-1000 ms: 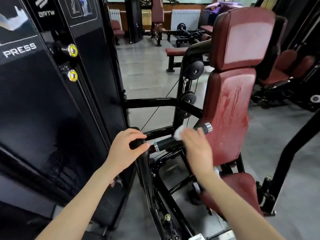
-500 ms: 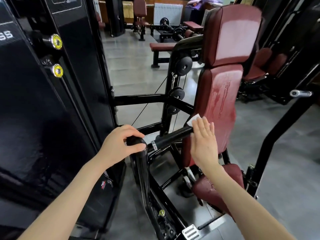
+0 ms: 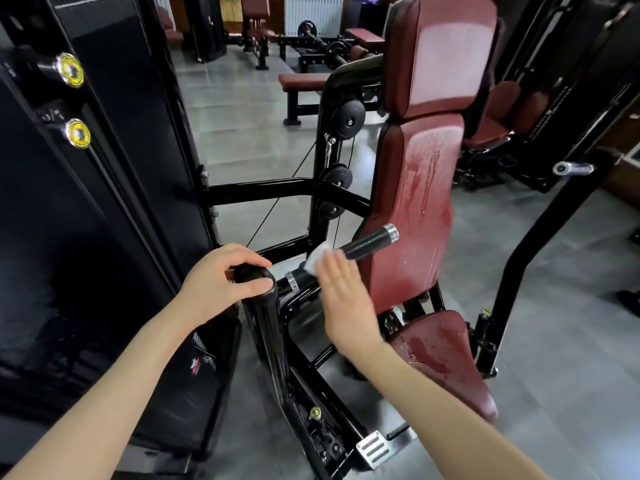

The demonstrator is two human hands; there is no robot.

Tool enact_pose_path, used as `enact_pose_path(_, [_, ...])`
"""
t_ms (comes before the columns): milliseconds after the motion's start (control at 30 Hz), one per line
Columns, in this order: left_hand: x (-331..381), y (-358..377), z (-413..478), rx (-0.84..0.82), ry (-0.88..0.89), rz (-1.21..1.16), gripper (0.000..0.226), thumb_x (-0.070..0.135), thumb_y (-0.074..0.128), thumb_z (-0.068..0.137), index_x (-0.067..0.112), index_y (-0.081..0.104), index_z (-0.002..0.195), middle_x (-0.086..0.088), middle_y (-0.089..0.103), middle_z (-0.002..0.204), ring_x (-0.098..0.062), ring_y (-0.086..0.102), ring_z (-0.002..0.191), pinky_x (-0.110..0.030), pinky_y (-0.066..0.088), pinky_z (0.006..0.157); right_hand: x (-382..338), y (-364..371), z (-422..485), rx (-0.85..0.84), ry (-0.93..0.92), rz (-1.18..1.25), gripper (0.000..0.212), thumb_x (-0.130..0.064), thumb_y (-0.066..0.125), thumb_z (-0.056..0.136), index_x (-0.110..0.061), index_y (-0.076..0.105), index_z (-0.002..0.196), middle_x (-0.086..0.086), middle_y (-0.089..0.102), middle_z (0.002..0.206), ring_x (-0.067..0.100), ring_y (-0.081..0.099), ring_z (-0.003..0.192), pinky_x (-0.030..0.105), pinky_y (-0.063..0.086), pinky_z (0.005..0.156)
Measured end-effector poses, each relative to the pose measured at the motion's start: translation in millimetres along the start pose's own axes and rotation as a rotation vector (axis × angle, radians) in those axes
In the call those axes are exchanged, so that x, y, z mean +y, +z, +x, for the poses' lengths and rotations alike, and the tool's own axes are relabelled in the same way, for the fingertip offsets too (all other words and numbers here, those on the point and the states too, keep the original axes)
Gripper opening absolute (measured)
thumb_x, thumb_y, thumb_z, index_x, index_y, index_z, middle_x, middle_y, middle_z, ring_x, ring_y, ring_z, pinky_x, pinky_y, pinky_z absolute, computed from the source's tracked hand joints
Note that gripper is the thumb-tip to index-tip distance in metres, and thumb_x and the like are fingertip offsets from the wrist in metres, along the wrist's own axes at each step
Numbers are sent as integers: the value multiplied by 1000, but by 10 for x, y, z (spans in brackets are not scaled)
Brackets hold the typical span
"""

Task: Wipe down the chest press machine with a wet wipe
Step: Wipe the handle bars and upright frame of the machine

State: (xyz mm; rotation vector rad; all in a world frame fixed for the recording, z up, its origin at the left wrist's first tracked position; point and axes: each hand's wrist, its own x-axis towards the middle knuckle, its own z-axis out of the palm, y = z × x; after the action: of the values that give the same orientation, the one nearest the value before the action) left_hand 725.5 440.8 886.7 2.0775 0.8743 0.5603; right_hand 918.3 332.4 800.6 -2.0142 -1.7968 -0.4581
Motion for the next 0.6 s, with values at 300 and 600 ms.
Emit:
enact_pose_path(300, [42, -3, -12, -16, -25, 26, 23, 22, 75, 76, 33, 69, 95, 15, 60, 105, 4, 53, 102, -7, 33, 81, 625, -324, 216, 67, 234, 36, 50, -24, 29, 98, 0, 38, 141, 17, 34, 149, 31, 24, 141, 39, 4, 119])
enact_pose_path(600, [56, 15, -56, 6, -27, 0, 31, 50, 67, 61, 42, 69, 91, 18, 60, 105, 5, 53, 105, -10, 35, 84, 912, -603, 384, -112, -70, -180, 49, -37, 32, 98, -6, 56, 128, 7, 57, 131, 30, 43, 131, 53, 8, 116])
